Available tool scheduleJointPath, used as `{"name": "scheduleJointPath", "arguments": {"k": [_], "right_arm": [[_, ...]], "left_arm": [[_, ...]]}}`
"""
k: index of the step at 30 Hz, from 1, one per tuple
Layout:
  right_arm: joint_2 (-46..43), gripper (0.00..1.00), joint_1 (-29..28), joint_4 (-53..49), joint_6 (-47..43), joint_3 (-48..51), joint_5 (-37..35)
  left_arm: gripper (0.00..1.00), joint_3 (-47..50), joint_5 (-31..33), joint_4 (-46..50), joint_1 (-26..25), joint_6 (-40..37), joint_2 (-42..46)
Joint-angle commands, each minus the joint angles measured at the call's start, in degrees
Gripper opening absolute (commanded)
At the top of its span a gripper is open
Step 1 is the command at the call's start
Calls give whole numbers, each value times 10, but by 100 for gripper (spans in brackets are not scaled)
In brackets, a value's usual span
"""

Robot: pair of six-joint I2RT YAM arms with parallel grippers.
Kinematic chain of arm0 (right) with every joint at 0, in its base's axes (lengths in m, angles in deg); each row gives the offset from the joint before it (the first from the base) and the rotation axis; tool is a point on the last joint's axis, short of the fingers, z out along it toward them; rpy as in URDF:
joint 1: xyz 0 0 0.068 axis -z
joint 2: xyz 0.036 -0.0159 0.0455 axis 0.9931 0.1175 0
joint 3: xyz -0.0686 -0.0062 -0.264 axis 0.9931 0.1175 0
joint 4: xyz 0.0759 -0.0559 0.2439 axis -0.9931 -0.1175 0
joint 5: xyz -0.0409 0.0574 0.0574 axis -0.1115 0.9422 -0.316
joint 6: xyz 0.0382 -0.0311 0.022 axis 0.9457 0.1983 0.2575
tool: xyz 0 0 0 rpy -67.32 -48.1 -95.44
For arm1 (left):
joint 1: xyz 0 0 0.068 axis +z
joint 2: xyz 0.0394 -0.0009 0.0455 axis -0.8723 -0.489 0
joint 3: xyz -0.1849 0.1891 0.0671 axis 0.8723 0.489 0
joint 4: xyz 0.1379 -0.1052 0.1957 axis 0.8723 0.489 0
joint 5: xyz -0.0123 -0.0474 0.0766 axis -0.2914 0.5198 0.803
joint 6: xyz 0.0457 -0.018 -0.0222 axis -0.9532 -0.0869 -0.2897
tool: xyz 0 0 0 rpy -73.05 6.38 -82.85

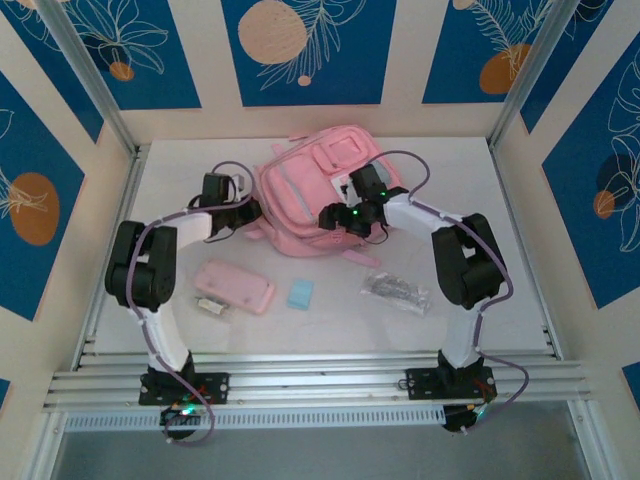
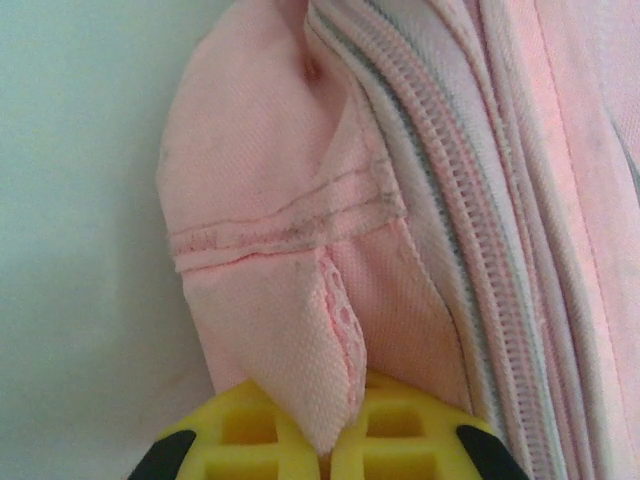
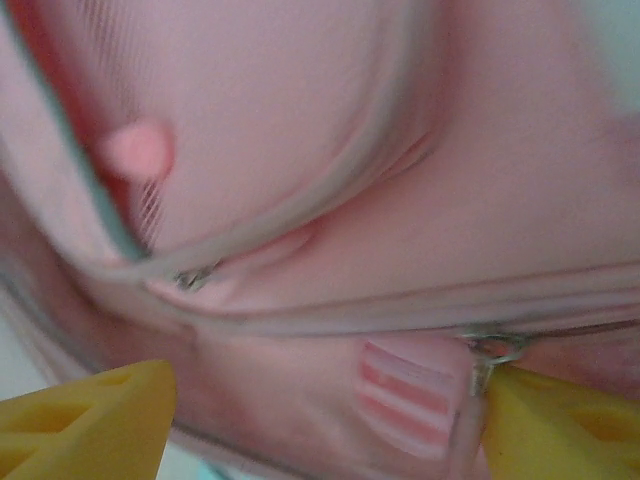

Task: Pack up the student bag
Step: Rotate the student bag at the top-center of the table, then unzip the student bag at the top-center of the table.

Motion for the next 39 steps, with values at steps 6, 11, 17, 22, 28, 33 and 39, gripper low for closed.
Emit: {"name": "scheduleJointPath", "arguments": {"k": [6, 11, 17, 22, 28, 33, 39], "right_arm": [[-107, 76, 27, -42, 0, 37, -11], [-161, 76, 85, -43, 14, 80, -81], [-151, 77, 177, 15, 50, 114, -61], [-115, 78, 215, 80, 73, 125, -18], [-40, 77, 219, 118, 107, 111, 22], [-14, 50, 201, 146, 141, 124, 19], [-25, 0, 172, 196, 182, 174, 26]], "left_arm": [[63, -103, 78, 96, 14, -98, 8], [74, -95, 103, 154, 10, -125, 60], [75, -36, 11, 137, -23, -78, 121], [74, 24, -70, 46, -67, 10, 153], [71, 66, -78, -82, -134, 83, 135], [67, 43, -104, -137, -177, 125, 60], [64, 30, -97, -171, -190, 150, -1]]}}
